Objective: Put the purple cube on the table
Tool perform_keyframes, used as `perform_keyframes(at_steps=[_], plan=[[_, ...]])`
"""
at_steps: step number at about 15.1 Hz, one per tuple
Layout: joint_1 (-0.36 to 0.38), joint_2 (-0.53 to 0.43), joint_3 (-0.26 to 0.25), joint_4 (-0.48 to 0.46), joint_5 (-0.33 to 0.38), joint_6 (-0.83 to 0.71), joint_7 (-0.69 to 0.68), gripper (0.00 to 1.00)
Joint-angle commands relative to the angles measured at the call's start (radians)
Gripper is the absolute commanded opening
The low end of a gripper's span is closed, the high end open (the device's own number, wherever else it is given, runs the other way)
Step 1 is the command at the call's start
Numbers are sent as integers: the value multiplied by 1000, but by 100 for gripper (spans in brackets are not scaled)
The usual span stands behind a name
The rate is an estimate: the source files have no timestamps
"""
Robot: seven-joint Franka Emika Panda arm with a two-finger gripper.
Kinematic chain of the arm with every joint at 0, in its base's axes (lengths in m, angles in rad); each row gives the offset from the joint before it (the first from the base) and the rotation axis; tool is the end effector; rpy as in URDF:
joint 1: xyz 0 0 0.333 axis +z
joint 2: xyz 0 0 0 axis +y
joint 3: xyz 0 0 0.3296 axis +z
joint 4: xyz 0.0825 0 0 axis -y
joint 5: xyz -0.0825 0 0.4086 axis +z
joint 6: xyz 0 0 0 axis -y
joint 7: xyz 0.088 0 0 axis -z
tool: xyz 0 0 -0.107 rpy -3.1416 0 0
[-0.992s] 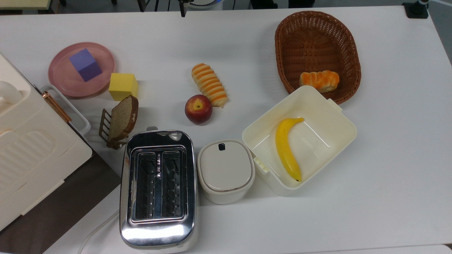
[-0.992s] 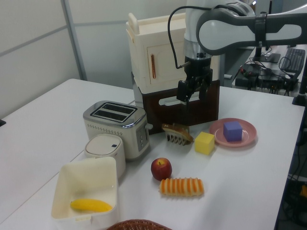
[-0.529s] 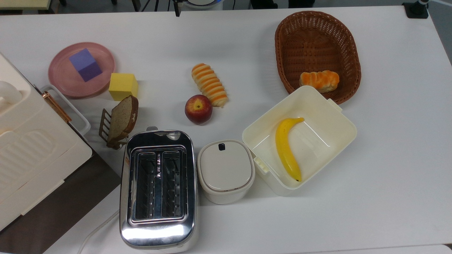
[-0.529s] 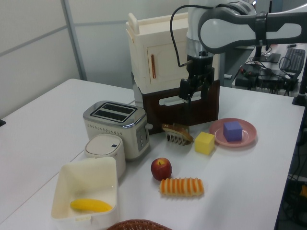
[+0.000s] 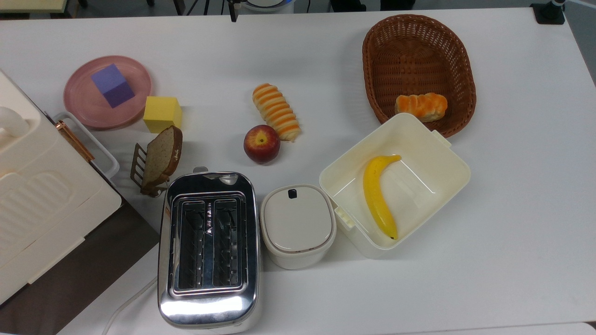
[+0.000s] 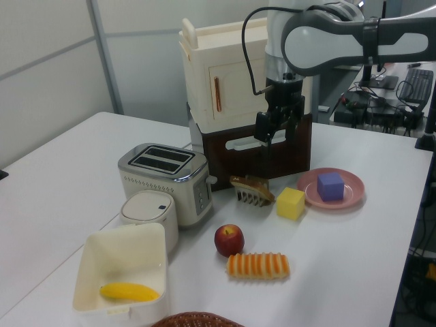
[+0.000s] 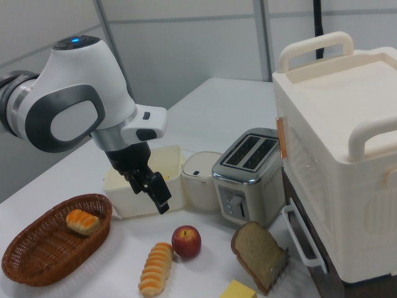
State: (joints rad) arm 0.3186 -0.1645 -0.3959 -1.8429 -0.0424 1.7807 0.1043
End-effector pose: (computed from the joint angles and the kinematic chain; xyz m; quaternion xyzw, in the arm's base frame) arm 0.5415 -0.0602 0.6049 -0.9952 0.0861 -0.0448 0.0114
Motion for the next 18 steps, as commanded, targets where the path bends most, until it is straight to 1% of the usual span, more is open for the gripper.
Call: perform_keyframes(at_steps=[1, 15, 17, 18], plan=[[8, -12, -11, -1, 3, -12, -20, 100], [7, -12, -12, -1, 1, -17, -20, 100], [-10, -12, -15, -1, 3, -17, -18, 100], [-32, -10, -15, -1, 3, -17, -15, 100]])
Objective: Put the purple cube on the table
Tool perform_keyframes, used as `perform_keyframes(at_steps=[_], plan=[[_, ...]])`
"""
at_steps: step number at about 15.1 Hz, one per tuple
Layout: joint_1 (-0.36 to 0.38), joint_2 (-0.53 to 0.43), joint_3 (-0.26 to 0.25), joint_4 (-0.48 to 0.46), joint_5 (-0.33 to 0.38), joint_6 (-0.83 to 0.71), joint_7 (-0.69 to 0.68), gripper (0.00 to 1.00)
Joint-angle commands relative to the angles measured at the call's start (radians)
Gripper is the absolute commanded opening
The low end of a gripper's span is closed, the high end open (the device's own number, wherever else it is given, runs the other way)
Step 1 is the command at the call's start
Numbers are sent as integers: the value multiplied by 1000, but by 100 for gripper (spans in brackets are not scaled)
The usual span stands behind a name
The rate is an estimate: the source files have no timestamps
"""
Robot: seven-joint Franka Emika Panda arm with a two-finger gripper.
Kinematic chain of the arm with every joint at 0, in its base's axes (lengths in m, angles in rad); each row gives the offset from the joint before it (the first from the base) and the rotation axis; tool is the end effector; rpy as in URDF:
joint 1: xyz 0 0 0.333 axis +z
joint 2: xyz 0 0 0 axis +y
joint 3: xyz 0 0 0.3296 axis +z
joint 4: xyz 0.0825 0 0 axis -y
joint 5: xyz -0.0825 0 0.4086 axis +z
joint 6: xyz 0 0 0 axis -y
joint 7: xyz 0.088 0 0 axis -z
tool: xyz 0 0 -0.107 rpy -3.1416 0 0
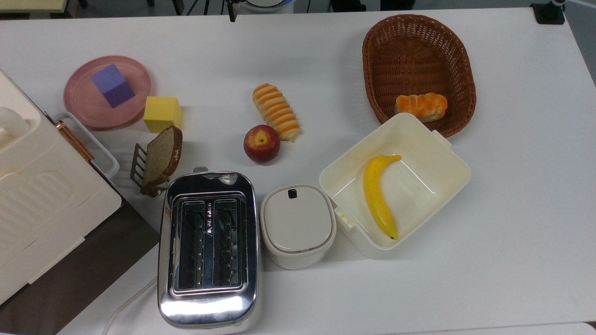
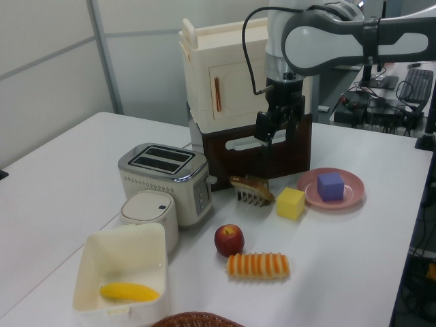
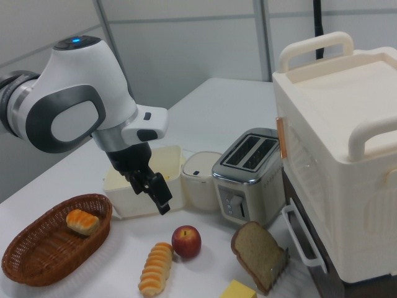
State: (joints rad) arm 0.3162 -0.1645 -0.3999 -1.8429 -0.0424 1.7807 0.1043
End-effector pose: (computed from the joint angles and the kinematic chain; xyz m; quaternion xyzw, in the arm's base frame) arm 0.5412 -0.0638 0.6047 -0.9949 0.0893 -0.0447 0.0115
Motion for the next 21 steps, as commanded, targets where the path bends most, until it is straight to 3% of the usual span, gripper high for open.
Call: perform_keyframes(at_steps=[1, 5, 10, 21], plan=[[-61, -9, -8, -1, 3, -17, -14, 100], [-193, -1, -5, 1, 3, -15, -23, 100], [-337, 104, -13, 1, 1, 46, -97, 100], [-460, 293, -13, -12, 16, 201, -90, 100]])
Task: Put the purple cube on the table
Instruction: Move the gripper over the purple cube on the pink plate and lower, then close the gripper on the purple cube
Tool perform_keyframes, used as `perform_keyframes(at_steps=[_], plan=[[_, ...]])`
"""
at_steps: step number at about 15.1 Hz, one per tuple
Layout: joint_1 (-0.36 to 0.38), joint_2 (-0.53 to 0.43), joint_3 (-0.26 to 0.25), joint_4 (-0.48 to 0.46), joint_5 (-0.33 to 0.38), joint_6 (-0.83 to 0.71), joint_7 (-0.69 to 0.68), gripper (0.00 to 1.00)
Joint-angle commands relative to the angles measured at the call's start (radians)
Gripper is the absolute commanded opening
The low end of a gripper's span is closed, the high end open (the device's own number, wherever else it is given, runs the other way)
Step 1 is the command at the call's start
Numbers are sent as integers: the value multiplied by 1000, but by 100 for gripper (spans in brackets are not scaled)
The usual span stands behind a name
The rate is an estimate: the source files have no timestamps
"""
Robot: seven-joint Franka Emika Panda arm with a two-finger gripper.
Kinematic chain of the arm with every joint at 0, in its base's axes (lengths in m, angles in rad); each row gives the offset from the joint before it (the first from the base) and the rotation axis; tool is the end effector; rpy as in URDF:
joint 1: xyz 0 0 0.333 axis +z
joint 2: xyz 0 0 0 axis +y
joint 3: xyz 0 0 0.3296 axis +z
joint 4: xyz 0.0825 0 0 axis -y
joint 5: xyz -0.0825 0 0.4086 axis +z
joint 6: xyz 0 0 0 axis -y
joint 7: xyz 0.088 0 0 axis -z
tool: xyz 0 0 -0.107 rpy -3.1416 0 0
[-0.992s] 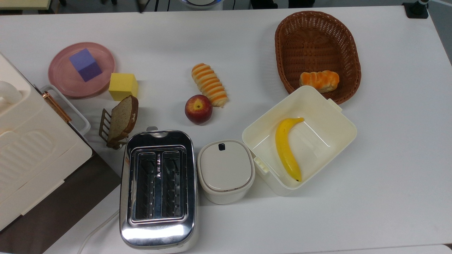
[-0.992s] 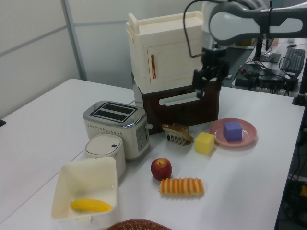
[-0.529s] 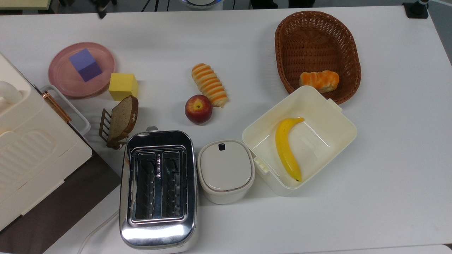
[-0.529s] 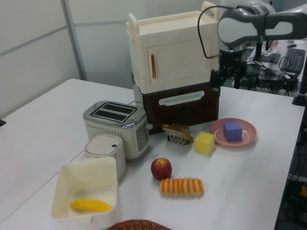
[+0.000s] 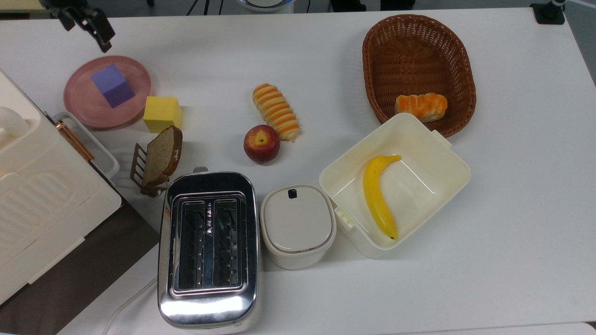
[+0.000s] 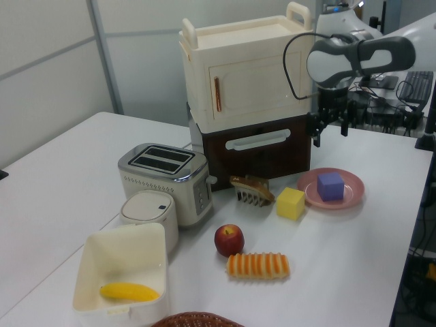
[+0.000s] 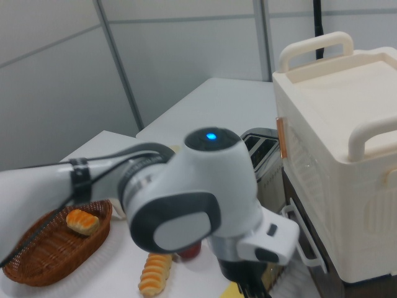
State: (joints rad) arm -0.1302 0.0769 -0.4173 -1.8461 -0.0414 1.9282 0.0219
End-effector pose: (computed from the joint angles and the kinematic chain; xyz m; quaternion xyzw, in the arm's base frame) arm 0.5198 -0.3138 0.4893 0.9613 -0.2732 -0.0035 0.0353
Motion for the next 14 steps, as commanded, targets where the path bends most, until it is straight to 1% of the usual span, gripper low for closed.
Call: perform_keyframes(at_steps=[1, 3, 5, 7, 8, 9, 14], plan=[[-22, 63, 5, -18, 15, 66, -10, 100], [-32, 69, 5, -54, 15, 112, -13, 100], [-34, 95, 5, -67, 15, 138, -13, 100], [-34, 98, 6, -87, 15, 164, -13, 100], [-32, 92, 6, -132, 15, 234, -10, 100], [-29, 92, 6, -155, 15, 274, -5, 100], [-23, 121, 15, -168, 15, 310, -2, 100]])
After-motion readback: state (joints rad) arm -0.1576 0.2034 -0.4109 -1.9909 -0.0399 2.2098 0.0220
